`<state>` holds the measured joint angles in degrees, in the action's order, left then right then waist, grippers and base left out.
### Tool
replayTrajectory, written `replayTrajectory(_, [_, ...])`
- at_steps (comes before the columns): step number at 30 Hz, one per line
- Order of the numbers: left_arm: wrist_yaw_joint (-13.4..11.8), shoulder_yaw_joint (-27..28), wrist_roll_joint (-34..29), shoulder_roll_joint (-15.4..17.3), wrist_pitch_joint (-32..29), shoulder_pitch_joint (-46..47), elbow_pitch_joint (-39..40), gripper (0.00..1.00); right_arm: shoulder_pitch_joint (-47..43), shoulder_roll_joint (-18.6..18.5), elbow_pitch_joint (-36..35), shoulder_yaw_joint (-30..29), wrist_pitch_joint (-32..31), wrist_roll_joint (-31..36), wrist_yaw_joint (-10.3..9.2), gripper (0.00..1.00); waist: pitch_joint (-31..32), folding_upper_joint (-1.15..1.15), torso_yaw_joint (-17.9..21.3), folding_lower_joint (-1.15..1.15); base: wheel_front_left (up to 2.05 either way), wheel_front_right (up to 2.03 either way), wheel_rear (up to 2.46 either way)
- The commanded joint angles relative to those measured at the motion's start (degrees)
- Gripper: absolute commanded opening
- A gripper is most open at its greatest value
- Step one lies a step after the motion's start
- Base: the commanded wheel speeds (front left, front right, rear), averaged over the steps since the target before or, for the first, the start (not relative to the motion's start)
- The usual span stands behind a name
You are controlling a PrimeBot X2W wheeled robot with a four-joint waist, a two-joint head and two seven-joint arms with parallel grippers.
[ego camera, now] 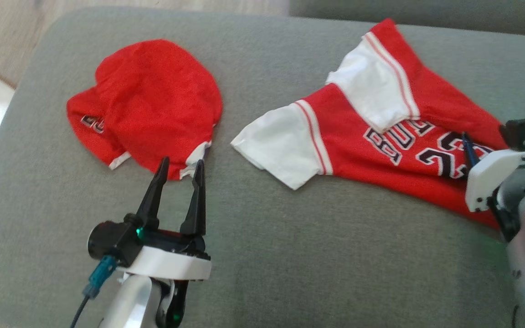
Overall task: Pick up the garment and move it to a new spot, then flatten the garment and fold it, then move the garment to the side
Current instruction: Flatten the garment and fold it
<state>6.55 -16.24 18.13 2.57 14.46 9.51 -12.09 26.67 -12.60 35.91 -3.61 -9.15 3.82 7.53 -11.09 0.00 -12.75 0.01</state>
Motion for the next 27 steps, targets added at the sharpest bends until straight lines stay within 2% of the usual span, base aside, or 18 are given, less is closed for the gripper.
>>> replayTrajectory(1, [0.1, 1.4, 0.3, 0.3, 0.5, 2.5, 1.7, 1.00, 2.4, -1.4, -0.3, 1.2, -1.0, 1.1, -0.04, 1.00, -1.9, 0.00, -2.1, -0.01, 0.00, 0.00, 0.00])
replayTrajectory(8, [0.1, 0.6, 1.1, 0.3, 0.5, 3.7, 1.9, 1.00, 7.7, -5.4, 7.0, 3.3, -5.5, 2.8, -0.04, 1.00, -4.2, 0.00, -4.3, -0.01, 0.00, 0.00, 0.00])
replayTrajectory(9, [0.1, 0.4, 1.2, 0.3, 0.5, 3.9, 2.0, 1.00, 8.5, -5.9, 7.9, 3.4, -5.9, 3.0, -0.04, 0.42, -4.5, 0.00, -4.5, -0.01, 0.00, 0.00, 0.00])
replayTrajectory(10, [0.1, 0.2, 1.3, 0.3, 0.5, 4.1, 2.0, 1.00, 9.4, -6.4, 8.7, 3.5, -6.1, 3.0, -0.04, 0.00, -4.9, 0.00, -4.8, -0.01, 0.00, 0.00, 0.00])
replayTrajectory(27, [-0.1, -1.8, 3.1, 0.3, 0.5, 7.4, 2.5, 1.00, 27.9, -12.0, 13.7, 6.3, -0.7, 10.3, -0.04, 0.00, -11.7, 0.00, -7.4, -0.01, 0.00, 0.00, 0.00])
